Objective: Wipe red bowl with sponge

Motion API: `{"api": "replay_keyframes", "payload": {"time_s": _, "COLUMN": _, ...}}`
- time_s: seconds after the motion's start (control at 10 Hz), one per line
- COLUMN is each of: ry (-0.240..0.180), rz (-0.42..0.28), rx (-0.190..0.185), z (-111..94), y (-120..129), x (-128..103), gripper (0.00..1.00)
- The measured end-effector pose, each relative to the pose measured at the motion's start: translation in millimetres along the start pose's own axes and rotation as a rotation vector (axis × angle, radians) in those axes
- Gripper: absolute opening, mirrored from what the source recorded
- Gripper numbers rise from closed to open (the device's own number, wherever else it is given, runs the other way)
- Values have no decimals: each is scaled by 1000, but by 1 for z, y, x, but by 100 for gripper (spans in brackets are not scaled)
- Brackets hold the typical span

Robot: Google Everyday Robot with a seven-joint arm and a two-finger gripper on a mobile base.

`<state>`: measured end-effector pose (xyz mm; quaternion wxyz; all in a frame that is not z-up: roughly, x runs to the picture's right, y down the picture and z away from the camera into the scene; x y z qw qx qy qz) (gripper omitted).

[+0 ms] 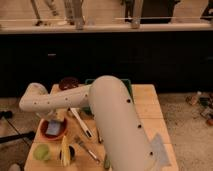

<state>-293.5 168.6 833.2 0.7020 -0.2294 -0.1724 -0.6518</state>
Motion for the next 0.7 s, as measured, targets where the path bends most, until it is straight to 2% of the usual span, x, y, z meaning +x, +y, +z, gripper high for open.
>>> {"api": "replay_keyframes", "payload": {"time_s": 0.4, "ry": 7, "rz": -27, "rx": 47, "z": -13, "y": -17, "x": -2, "gripper": 0}}
{"api": "replay_keyframes", "payload": {"time_s": 0.7, "ry": -1, "rz": -47, "rx": 83, "z": -25, "y": -19, "x": -11, "gripper": 0}}
